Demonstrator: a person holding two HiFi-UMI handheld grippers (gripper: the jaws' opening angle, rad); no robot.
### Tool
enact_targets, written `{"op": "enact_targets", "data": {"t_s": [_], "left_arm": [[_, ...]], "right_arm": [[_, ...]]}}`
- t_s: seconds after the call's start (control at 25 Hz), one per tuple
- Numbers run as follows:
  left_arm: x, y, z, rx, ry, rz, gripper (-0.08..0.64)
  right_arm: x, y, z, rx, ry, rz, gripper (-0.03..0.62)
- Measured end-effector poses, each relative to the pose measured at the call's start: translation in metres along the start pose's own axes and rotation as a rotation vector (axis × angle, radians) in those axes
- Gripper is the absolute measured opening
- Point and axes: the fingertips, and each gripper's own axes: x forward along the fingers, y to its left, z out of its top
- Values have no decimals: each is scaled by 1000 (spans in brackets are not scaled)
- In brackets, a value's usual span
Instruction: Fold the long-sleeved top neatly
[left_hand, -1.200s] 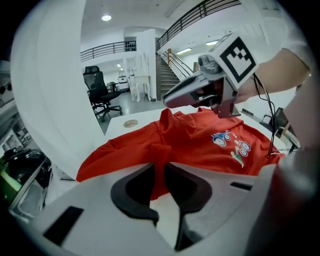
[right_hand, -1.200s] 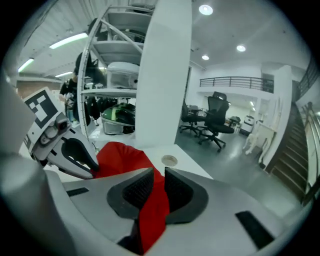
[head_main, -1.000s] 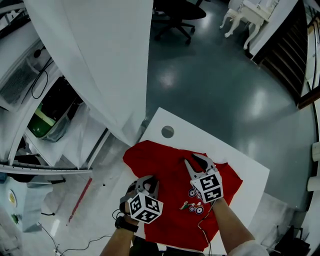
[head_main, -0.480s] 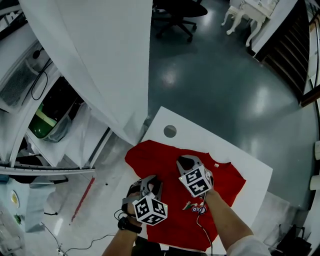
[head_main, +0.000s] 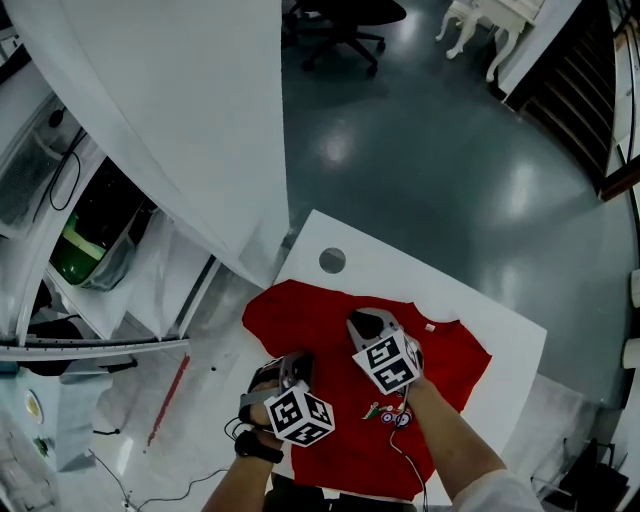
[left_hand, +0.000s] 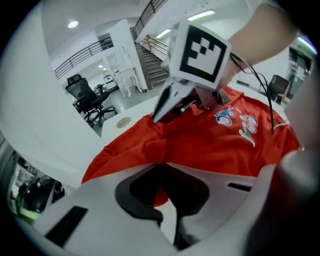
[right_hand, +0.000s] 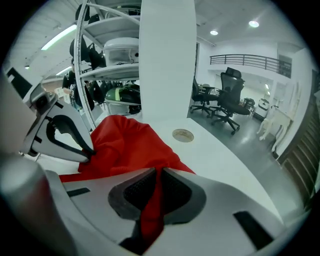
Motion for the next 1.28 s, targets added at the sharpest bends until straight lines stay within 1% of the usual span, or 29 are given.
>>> {"op": "enact_targets", "data": {"t_s": [0.08, 0.2, 0.32, 0.4, 0.56, 0.64, 0.8, 0.92, 1.12, 1.28], "left_arm": [[-5, 12, -2, -88, -22, -14, 21], [-16, 38, -6, -202, -44, -7, 21], [-28, 68, -14, -300, -62, 18, 21], [-35, 91, -22, -380, -80, 36, 21], [-51, 149, -44, -533, -118, 98, 21], [-58, 177, -60, -596, -121, 127, 21], [-65, 225, -93, -682, -108, 154, 21], [-67, 252, -110, -722, -105, 153, 21], [-59, 274, -132, -797, -101, 127, 21], [-48, 285, -156, -857, -77, 109, 21]], "right_arm": [[0, 0, 0, 1, -1, 5, 59], [-1, -1, 0, 2, -2, 8, 59], [-2, -1, -2, 6, 7, 8, 60], [-2, 0, -2, 5, 17, 7, 60], [-2, 0, -1, -4, 34, 7, 60], [-2, 0, -1, -6, 40, 5, 60], [-2, 0, -2, -6, 51, 3, 60], [-2, 0, -2, -6, 58, 2, 60], [-1, 0, -1, -2, 58, -5, 60], [-1, -1, -1, -2, 59, -7, 60]]}}
